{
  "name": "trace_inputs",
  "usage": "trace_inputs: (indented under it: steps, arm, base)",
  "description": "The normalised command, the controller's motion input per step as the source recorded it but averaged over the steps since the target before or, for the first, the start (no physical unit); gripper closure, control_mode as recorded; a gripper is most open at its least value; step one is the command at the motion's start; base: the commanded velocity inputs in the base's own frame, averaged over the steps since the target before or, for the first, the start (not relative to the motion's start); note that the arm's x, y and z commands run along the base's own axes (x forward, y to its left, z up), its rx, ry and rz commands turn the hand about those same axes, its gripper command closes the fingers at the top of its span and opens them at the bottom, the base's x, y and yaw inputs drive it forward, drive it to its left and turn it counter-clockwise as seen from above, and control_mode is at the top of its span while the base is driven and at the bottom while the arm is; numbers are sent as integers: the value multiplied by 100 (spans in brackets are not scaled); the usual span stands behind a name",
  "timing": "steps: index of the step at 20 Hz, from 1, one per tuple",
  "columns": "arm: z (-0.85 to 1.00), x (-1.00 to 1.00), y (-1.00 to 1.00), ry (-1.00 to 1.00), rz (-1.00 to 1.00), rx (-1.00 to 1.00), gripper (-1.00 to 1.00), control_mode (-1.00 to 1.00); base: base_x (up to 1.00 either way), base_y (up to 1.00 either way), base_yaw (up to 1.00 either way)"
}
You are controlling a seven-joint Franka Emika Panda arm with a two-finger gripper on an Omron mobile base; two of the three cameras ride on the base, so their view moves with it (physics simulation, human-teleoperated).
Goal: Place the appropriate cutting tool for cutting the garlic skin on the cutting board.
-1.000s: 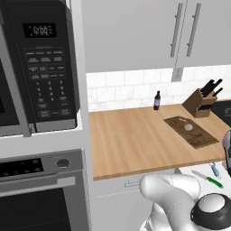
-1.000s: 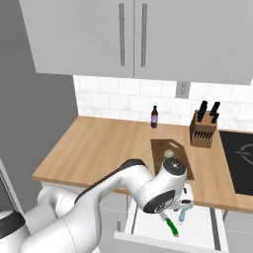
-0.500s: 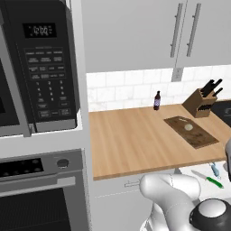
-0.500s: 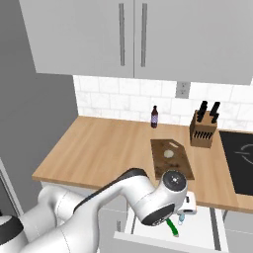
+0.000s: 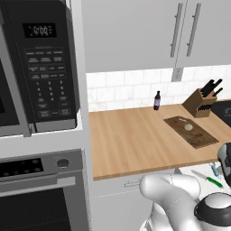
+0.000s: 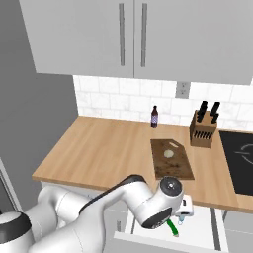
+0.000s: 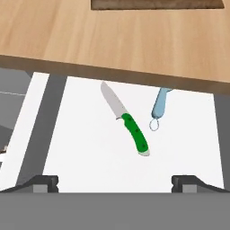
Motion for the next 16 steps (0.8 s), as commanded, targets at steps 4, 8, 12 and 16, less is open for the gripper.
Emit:
trace_inputs:
  steps: [4, 8, 12, 16]
  arm:
    - [-50, 38, -3, -5, 0, 0, -100, -100]
    - [-17, 11, -4, -3, 0, 0, -100, -100]
    - [-2, 11, -13, 0, 0, 0, -100, -100]
    - [-12, 31, -34, 6, 0, 1, -100, -100]
  base:
    - [0, 0, 0]
    - [0, 0, 0]
    - [0, 0, 0]
    - [0, 0, 0]
